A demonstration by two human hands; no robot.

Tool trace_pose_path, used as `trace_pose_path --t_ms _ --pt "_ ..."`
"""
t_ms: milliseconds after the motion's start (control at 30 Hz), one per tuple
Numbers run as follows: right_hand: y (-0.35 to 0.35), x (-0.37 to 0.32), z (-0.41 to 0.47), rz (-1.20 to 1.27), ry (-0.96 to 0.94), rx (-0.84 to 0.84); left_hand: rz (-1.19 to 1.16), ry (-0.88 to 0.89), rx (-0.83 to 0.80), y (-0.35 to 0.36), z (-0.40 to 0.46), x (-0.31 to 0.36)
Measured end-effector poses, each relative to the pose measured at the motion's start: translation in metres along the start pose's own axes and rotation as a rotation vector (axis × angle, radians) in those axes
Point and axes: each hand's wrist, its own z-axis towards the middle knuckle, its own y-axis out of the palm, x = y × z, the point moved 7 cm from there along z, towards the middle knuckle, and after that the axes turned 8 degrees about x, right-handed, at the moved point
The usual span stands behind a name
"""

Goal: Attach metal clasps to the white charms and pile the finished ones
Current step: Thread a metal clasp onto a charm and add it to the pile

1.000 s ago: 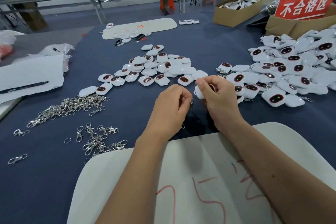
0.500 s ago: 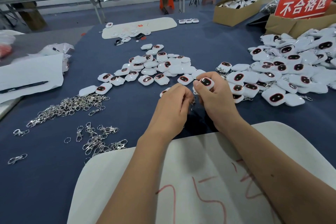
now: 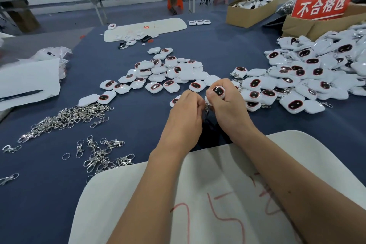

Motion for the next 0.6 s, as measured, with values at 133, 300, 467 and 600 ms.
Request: trace_pose_path --t_ms 133,300,467,600 --pt "-0.001 0.001 0.000 -0.028 0.003 0.013 0.068 -0.035 0.004 0.002 0.000 0.000" --pt "-0.001 0.000 0.000 -0.052 -0.017 0.018 0.163 -0.041 -0.019 0.006 0.000 0.001" --pt "-0.002 0.002 0.000 -0.003 0.014 0.002 0.117 -0.068 0.079 0.002 -0.002 0.000" --pt "-0.001 0.007 -0.002 0.269 0.166 -0.030 0.013 0.072 0.255 -0.008 -0.001 0.010"
